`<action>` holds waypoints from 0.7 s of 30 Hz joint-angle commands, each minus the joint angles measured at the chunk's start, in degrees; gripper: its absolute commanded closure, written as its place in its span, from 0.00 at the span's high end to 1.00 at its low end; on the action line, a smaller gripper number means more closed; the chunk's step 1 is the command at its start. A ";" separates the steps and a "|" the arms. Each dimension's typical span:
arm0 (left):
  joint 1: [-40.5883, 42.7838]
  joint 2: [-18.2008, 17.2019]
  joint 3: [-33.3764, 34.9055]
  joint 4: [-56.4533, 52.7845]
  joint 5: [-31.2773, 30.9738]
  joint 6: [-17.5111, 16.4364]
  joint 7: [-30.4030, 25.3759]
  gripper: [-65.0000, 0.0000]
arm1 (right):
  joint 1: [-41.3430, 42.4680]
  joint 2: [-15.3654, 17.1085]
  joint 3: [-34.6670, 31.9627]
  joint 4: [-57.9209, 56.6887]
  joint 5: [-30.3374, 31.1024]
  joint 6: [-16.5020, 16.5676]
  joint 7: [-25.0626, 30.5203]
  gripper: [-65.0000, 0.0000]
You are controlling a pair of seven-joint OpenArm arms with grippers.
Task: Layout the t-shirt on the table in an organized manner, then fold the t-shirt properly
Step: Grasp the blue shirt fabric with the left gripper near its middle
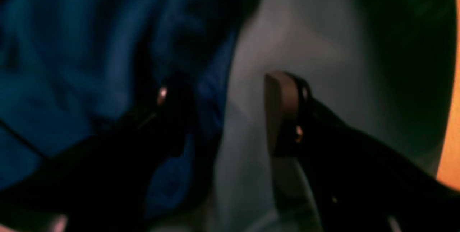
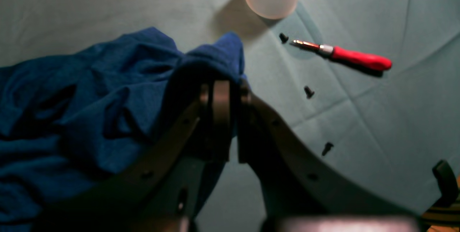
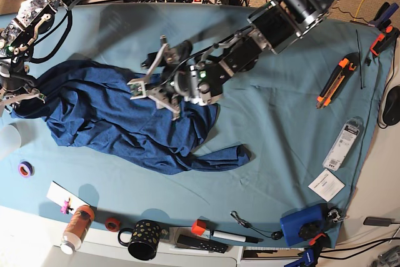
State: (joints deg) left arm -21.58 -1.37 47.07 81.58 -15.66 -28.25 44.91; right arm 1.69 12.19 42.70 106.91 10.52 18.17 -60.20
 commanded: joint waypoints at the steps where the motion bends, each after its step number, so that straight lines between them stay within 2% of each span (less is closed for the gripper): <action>1: -1.70 1.40 -0.33 0.92 -0.39 0.20 -1.27 0.47 | 0.66 1.09 0.15 0.92 0.37 -0.02 1.09 0.00; 6: -2.75 4.20 -0.35 0.92 -0.42 0.15 -1.49 0.47 | 0.66 1.09 0.15 0.92 0.37 -0.02 0.39 0.00; 10: -2.71 4.98 -0.33 0.81 -0.11 -0.24 -3.45 0.47 | 0.66 1.11 0.15 0.92 0.37 -0.02 0.39 0.00; 16: -2.73 5.05 -0.33 0.76 8.33 -0.24 -7.15 0.47 | 0.66 1.09 0.11 0.92 0.39 -0.02 0.39 0.00; 19: -2.69 5.03 -0.33 0.76 9.46 -0.24 -8.59 0.46 | 0.66 1.09 0.11 0.92 0.39 -0.02 0.39 0.00; 21: -2.67 5.03 -0.33 0.74 9.44 -0.22 -8.59 0.42 | 0.66 1.03 0.13 0.92 0.37 -0.02 0.39 0.00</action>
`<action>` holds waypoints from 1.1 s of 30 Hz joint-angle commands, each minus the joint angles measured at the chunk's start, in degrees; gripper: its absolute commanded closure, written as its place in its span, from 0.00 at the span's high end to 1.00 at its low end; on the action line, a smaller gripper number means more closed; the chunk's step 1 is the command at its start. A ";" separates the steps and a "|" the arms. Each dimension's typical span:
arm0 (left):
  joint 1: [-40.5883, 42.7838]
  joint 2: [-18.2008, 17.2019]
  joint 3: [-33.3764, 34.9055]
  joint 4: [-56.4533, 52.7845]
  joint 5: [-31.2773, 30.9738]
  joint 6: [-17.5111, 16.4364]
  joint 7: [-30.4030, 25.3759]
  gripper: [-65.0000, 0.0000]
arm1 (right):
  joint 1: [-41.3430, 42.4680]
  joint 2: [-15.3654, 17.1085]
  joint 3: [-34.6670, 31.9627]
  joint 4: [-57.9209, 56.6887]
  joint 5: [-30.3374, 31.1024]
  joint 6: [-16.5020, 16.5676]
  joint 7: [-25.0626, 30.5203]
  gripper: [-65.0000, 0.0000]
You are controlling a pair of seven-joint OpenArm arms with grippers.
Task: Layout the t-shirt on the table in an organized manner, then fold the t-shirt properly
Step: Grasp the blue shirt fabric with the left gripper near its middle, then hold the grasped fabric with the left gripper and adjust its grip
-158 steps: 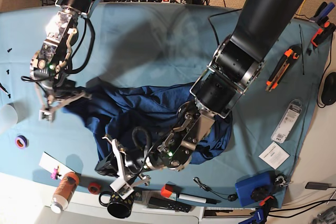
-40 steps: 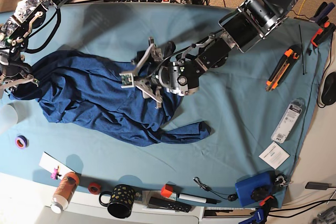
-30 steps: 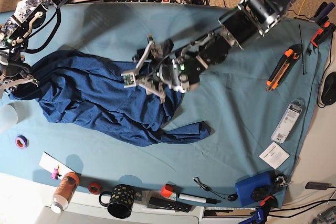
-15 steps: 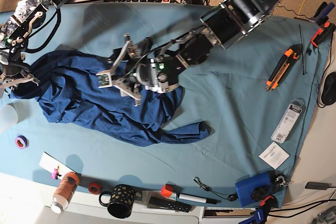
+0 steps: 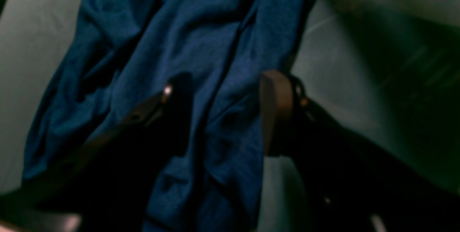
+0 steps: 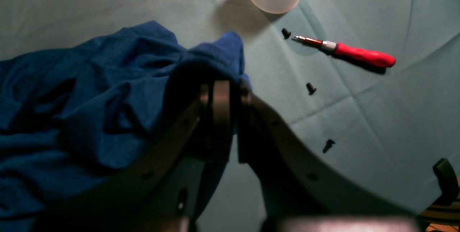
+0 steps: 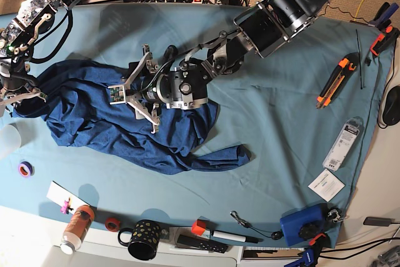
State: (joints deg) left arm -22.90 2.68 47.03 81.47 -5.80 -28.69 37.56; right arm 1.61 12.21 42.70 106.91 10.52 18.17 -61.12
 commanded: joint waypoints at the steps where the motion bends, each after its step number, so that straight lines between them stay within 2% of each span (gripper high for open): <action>1: -1.38 0.98 -0.28 0.63 -0.42 0.20 -1.25 0.40 | 0.74 0.96 0.11 0.92 0.39 -0.02 1.27 0.00; 9: -1.73 1.09 -0.28 -7.74 -0.35 0.20 -5.22 0.40 | 0.74 0.96 0.11 0.92 0.44 -0.02 1.14 0.00; 13: -2.75 1.62 -0.28 -10.32 -0.33 0.22 -5.49 0.40 | 0.74 0.96 0.11 0.92 0.57 -0.02 1.16 0.00; 16: -3.69 1.64 -0.28 -10.43 -0.11 1.03 -5.51 0.40 | 0.74 0.96 0.11 0.92 0.57 -0.02 1.14 0.00; 18: -4.46 1.64 -0.28 -10.43 0.24 2.99 -5.51 0.40 | 0.74 0.96 0.11 0.92 0.55 -0.02 1.14 0.00; 21: -5.40 1.62 -0.28 -10.45 2.60 4.13 -5.51 0.40 | 0.74 0.96 0.11 0.92 0.55 -0.02 1.14 0.00; 24: -5.55 1.60 -0.28 -10.62 2.78 3.69 -5.49 0.40 | 0.74 0.96 0.11 0.92 0.55 -0.02 1.16 0.00; 27: -5.51 1.62 -0.28 -11.52 1.51 1.66 -5.49 0.40 | 0.74 0.96 0.11 0.92 0.55 -0.02 1.16 0.00; 33: -5.55 1.44 -0.28 -12.35 0.55 1.68 -5.51 0.41 | 0.74 0.96 0.11 0.92 0.55 -0.02 1.40 0.00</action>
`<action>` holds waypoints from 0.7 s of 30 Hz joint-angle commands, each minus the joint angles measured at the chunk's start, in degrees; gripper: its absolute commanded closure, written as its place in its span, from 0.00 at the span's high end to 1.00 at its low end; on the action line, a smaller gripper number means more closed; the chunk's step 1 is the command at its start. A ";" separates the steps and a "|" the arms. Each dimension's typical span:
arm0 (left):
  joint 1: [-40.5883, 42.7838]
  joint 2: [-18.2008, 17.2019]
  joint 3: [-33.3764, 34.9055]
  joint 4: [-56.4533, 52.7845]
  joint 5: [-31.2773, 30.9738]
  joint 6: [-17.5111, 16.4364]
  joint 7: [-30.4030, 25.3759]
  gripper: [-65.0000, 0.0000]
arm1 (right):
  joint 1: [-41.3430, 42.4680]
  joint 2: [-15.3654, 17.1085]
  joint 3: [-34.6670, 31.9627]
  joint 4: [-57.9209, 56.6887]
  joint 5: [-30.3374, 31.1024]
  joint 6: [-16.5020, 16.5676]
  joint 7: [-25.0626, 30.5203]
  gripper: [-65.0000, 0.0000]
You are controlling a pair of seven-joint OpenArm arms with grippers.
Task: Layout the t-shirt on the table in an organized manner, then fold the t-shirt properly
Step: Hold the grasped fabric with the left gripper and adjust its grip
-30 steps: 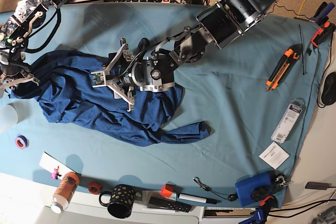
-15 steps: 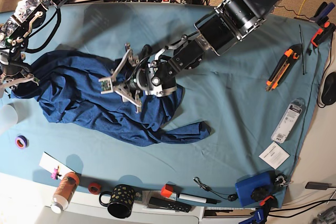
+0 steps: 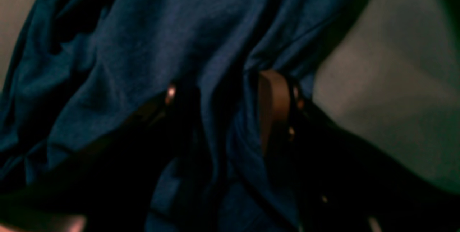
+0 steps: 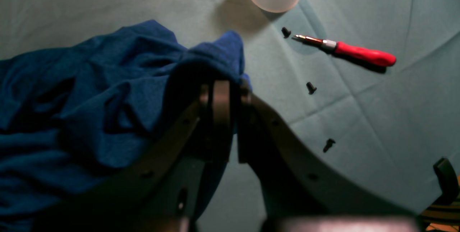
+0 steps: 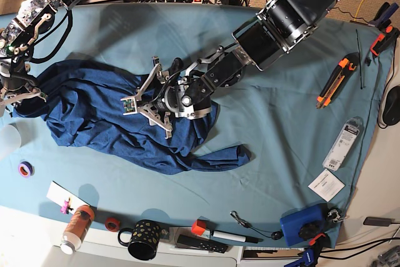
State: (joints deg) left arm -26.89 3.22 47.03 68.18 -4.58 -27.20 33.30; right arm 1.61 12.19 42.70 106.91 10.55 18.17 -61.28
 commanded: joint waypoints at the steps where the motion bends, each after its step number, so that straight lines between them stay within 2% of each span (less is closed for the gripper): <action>1: -1.55 0.90 -0.28 0.94 -1.81 0.20 -1.29 0.41 | 0.74 0.98 0.11 0.92 0.55 -0.02 1.55 0.00; 8: -1.22 0.61 -0.28 2.23 -5.70 0.15 -1.18 0.41 | 0.74 1.01 0.11 0.92 0.52 -0.02 1.77 0.00; 12: -0.46 -0.26 -0.37 6.45 -10.32 -1.90 -1.22 0.41 | 0.76 1.01 0.11 0.92 0.55 -0.02 1.79 0.00; 16: 0.44 -0.55 -0.44 7.26 -14.01 -9.05 -1.11 0.41 | 0.76 1.01 0.11 0.92 0.52 -0.02 1.77 0.00; 17: 0.96 -0.52 -0.44 7.15 -13.79 -10.21 -1.14 0.41 | 0.76 0.98 0.11 0.92 0.52 -0.02 1.75 0.00; 19: 1.81 -0.52 -0.44 6.34 -11.26 -10.05 -1.27 0.41 | 0.76 0.98 0.11 0.92 0.52 -0.02 1.75 0.00; 21: 2.16 -0.52 -0.42 4.83 -6.71 -7.50 -1.88 0.41 | 0.74 0.98 0.11 0.92 0.52 0.00 1.70 0.00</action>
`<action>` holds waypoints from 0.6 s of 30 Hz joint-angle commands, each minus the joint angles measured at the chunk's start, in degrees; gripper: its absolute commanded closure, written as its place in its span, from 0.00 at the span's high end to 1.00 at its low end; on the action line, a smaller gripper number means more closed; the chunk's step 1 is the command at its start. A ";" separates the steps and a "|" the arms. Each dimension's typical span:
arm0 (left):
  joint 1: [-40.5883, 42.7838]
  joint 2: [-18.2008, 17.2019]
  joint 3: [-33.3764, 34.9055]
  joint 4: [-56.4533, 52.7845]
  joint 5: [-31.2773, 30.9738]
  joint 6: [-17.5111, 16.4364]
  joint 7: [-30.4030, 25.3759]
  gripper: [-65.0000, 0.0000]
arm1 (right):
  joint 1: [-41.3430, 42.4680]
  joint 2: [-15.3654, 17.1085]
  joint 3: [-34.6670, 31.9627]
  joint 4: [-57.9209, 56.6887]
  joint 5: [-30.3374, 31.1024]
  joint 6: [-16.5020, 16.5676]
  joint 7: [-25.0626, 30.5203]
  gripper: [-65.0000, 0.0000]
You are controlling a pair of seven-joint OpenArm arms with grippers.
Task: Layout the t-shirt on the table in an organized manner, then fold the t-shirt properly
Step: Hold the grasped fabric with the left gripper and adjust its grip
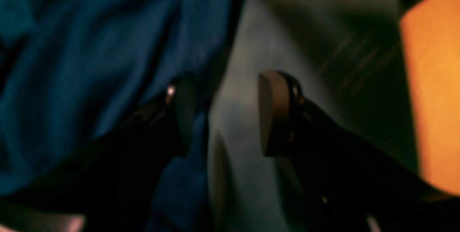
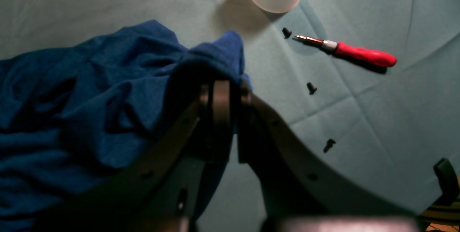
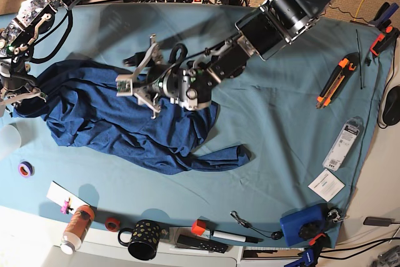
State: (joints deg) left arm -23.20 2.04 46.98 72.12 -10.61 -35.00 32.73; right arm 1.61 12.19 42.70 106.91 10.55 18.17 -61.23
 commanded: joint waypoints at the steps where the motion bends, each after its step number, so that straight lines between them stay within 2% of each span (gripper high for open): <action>1: -1.57 0.66 -0.37 0.02 1.31 1.86 -1.81 0.41 | 0.74 0.98 0.11 0.92 0.52 0.00 1.66 0.00; 4: -2.36 0.66 -0.39 -1.60 4.00 5.35 -3.21 0.41 | 0.74 0.98 0.11 0.92 0.55 -0.02 1.68 0.00; 10: -3.78 0.68 -0.39 -1.64 0.09 5.01 -2.25 0.41 | 0.74 0.98 0.11 0.92 0.52 -0.02 1.66 0.00; 14: -4.02 0.68 -0.39 -1.66 0.57 5.53 -2.34 0.41 | 0.74 0.98 0.11 0.92 0.52 0.00 1.66 0.00; 18: -4.42 0.66 -0.39 -1.88 4.17 6.95 -2.34 0.41 | 0.74 0.98 0.11 0.92 0.52 0.00 1.68 0.00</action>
State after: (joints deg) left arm -25.96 1.87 46.81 69.45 -6.07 -28.27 31.62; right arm 1.61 12.19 42.70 106.91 10.55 18.17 -61.23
